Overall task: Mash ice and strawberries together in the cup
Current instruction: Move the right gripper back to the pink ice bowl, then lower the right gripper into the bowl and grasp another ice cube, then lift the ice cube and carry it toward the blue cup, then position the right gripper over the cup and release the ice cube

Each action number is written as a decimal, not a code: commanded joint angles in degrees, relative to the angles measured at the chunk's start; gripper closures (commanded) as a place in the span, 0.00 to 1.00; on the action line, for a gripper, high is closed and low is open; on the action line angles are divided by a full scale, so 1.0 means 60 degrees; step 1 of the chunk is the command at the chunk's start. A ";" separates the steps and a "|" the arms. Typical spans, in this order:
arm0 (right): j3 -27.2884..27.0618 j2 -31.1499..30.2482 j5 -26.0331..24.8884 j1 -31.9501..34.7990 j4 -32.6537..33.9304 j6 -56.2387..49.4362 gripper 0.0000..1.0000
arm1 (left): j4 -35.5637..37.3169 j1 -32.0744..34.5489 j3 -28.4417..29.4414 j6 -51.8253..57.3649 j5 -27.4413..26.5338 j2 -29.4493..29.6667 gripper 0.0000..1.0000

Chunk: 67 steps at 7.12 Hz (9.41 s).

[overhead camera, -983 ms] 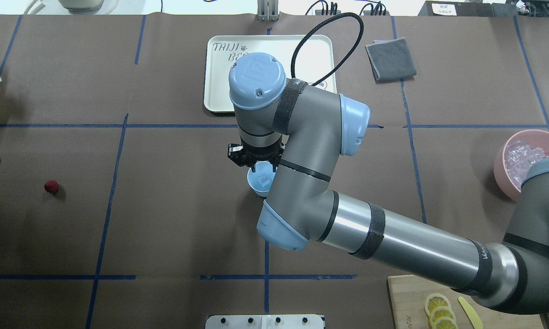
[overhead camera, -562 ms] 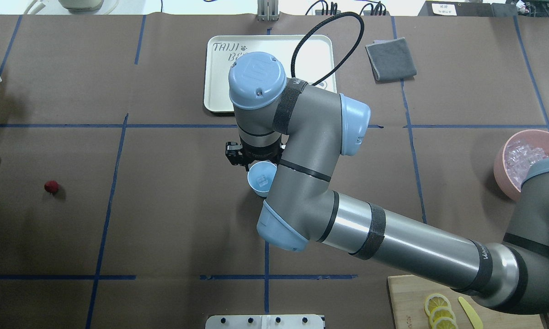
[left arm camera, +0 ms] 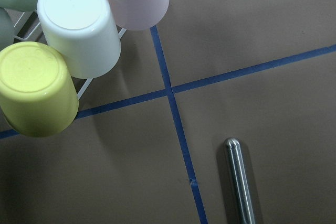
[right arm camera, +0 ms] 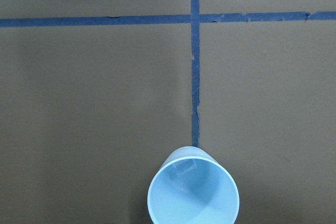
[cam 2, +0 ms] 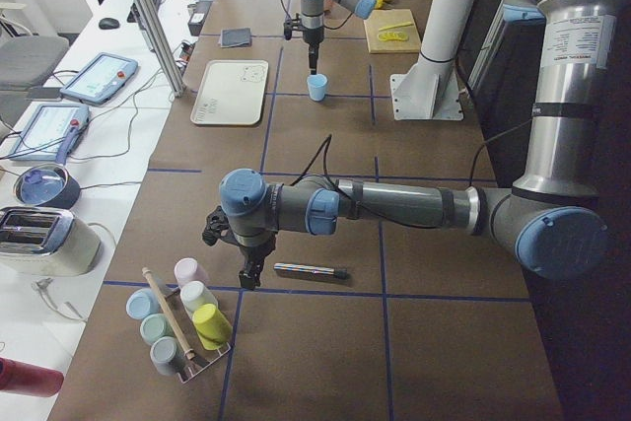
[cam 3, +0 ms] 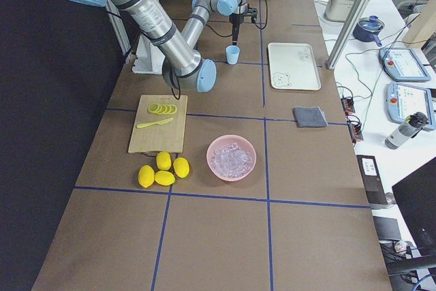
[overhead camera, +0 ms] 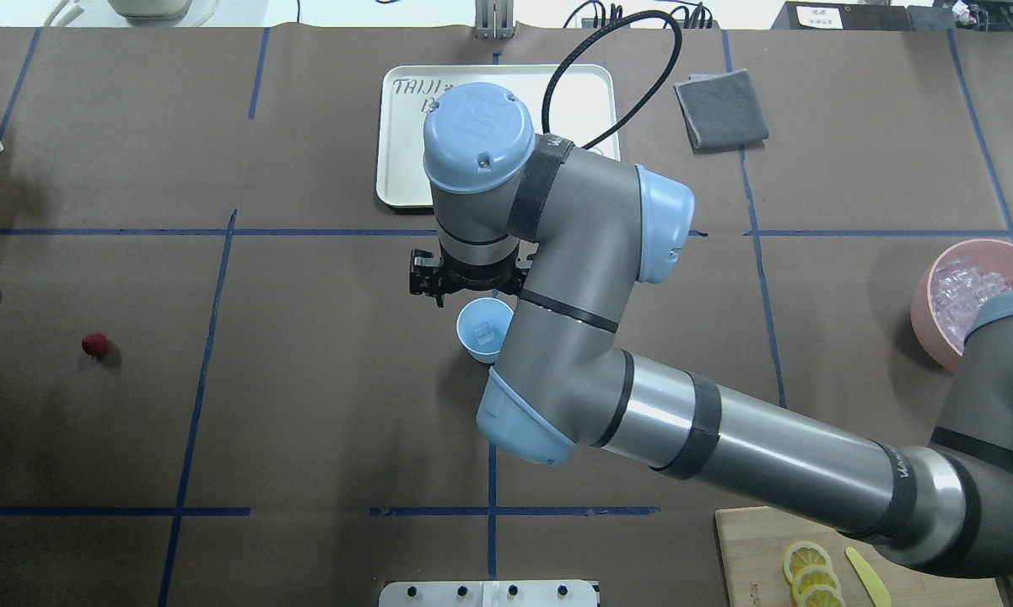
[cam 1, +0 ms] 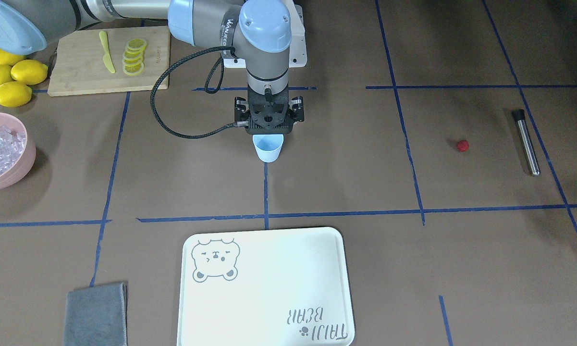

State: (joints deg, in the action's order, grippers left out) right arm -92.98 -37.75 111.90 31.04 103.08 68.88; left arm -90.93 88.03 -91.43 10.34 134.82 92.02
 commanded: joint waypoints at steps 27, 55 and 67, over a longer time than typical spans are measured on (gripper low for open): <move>-0.2023 -1.0817 0.2004 0.5125 -0.5593 -0.8755 0.38 | -0.0020 -0.0009 -0.0025 -0.0126 0.0015 -0.0088 0.00; -0.3752 -0.6243 0.3308 0.4854 -0.0575 -0.6641 1.00 | -0.0020 -0.0009 -0.0010 -0.0126 0.0015 -0.0073 0.00; 0.0219 -0.0314 -0.0720 -0.0676 -0.0495 -0.0141 1.00 | -0.0006 -0.0009 0.0078 -0.0111 0.0015 -0.0073 0.00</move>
State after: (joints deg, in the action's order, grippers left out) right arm -91.84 -39.72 107.73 27.19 100.12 68.01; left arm -90.97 87.98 -91.06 9.66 134.91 91.58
